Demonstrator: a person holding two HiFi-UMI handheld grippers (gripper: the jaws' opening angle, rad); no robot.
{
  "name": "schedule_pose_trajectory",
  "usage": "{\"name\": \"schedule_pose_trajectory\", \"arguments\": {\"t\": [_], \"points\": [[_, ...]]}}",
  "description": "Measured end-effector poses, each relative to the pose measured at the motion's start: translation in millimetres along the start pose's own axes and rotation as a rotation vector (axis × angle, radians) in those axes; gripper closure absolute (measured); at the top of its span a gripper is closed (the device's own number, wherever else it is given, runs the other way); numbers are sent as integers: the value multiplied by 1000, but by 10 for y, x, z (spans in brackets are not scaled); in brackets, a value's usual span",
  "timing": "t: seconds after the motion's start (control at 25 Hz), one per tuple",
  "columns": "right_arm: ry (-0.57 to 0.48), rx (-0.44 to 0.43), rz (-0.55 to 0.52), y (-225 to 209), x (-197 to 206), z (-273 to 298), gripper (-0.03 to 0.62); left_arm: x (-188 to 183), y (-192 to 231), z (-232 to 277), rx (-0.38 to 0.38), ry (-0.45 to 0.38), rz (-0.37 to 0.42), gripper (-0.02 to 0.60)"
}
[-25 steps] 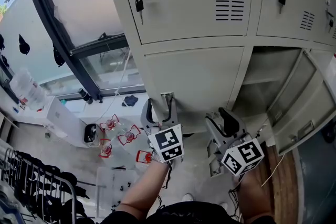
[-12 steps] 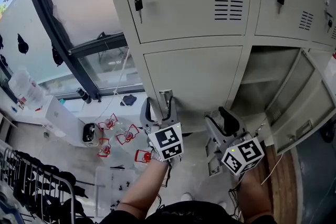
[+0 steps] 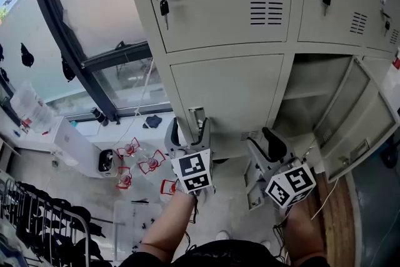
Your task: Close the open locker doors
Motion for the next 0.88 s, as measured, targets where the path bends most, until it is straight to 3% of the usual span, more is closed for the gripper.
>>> {"name": "schedule_pose_trajectory", "arguments": {"t": [0.16, 0.32, 0.6, 0.88], "points": [[-10, 31, -3, -10, -18, -85, 385, -59, -32, -137, 46, -25, 2, 230], [-20, 78, -15, -38, -69, -252, 385, -162, -186, -303, 152, -44, -26, 230], [-40, 215, -42, -88, -164, -774, 385, -277, -682, -568, 437, -39, -100, 232], [-42, 443, -74, -145, -256, -1621, 385, -260, -1467, -835, 766, -29, -123, 232]]}}
Point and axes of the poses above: the fingertips, and each gripper's own axes: z forward along the fingers, y to its left, x out of its underside, the point moved 10 cm from there along -z, backward along the fingers, and after that the axes turned 10 degrees about -x, right-handed, at the moved point
